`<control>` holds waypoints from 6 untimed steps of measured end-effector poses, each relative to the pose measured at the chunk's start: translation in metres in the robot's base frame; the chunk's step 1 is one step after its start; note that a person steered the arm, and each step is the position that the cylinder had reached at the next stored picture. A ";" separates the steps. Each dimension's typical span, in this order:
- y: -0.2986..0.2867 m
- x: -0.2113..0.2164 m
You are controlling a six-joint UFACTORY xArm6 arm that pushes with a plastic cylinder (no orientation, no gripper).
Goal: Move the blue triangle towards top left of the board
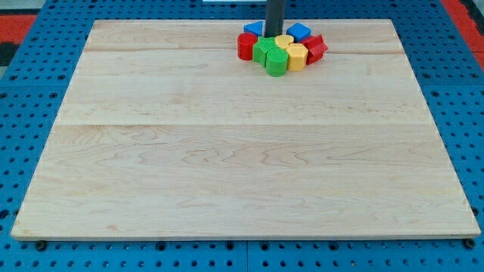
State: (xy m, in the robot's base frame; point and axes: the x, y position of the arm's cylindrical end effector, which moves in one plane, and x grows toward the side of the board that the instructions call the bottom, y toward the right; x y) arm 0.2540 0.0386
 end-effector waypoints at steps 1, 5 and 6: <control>-0.046 0.006; 0.006 -0.012; 0.001 -0.023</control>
State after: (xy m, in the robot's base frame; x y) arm 0.2313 0.0401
